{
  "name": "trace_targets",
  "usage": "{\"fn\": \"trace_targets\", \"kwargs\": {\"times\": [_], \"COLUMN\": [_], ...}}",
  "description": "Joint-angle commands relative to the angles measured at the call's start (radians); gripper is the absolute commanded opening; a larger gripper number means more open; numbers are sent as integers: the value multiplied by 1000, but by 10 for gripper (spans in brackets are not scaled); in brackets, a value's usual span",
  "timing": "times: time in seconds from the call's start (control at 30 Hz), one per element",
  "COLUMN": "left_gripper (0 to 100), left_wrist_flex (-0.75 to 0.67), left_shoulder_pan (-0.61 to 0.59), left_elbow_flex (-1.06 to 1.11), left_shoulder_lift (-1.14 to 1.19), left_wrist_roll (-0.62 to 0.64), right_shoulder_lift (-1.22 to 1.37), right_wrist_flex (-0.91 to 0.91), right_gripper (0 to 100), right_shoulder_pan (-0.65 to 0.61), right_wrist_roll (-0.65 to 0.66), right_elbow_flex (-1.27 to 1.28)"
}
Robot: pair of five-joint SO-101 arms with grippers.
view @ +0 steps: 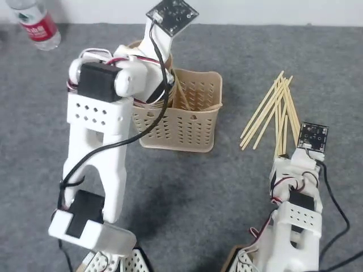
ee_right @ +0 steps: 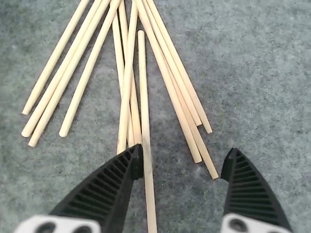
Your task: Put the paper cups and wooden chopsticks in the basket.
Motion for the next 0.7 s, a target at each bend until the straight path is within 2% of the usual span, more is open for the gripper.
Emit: {"fn": "trace_targets", "kwargs": {"times": [0.0, 0.2, 0.47, 0.67], "left_gripper": [13, 13, 13, 13], "left_wrist_flex": [2, 32, -18, -74], "left_shoulder_pan": [-14, 57, 81, 80], "left_elbow_flex": [-105, -202, 71, 77], "left_shoulder_lift": [-15, -114, -71, -64], "left_wrist_roll": [12, 14, 12, 12], "right_shoulder_lift": [-19, -19, -12, -12], "right_wrist_flex": [-19, -19, -21, -21], "right_gripper": [263, 263, 263, 263], "right_shoulder_pan": [-4, -4, -4, -5], "right_wrist_roll": [-11, -9, 38, 38], "right_elbow_flex": [-6, -6, -6, -6]}}
